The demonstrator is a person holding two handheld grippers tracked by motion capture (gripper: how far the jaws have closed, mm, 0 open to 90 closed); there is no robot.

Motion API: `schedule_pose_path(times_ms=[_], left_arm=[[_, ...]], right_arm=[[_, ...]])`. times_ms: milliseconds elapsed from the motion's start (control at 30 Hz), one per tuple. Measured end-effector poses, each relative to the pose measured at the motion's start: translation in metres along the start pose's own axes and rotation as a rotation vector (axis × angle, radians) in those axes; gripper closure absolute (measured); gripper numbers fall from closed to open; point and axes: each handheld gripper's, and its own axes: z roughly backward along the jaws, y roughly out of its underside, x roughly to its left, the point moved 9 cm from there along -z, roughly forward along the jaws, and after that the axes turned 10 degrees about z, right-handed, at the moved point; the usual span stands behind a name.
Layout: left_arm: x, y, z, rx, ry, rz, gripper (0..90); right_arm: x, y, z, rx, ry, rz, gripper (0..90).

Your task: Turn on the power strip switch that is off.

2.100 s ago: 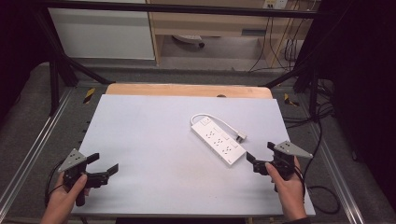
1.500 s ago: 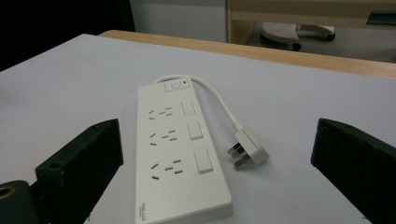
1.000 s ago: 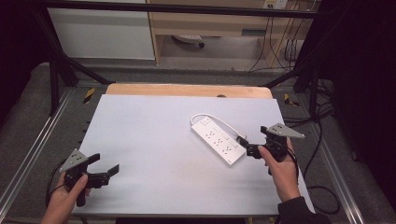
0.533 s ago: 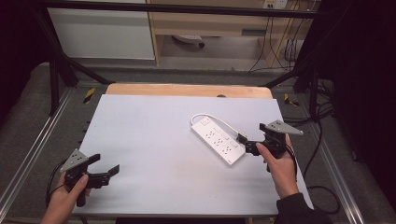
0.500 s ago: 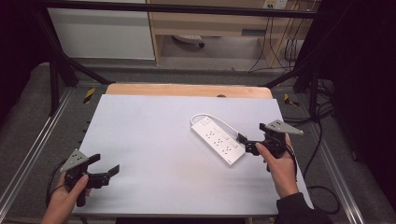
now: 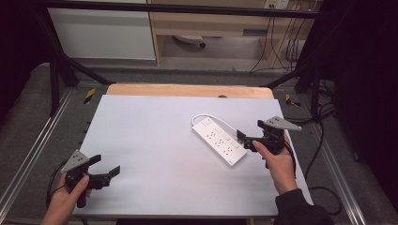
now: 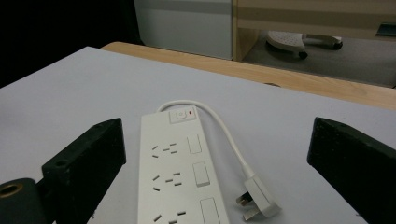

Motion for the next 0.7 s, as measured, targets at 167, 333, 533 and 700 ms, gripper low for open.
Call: schedule_pose_path(times_ms=[167, 333, 533, 700], left_arm=[[0.0, 0.0, 0.0, 0.003, -0.001, -0.001, 6.3], [0.0, 0.001, -0.001, 0.008, -0.003, -0.004, 6.3], [0.0, 0.001, -0.001, 0.008, -0.002, -0.005, 6.3], [0.0, 0.001, -0.001, 0.01, -0.003, -0.007, 6.3]], right_arm=[[-0.001, -0.002, -0.003, -0.001, 0.001, -0.009, 5.3], [-0.003, -0.004, -0.008, -0.002, 0.002, -0.025, 6.1], [-0.003, -0.007, -0.012, -0.004, -0.003, -0.021, 13.7], [0.0, -0.009, -0.017, -0.009, -0.021, -0.021, 23.3]])
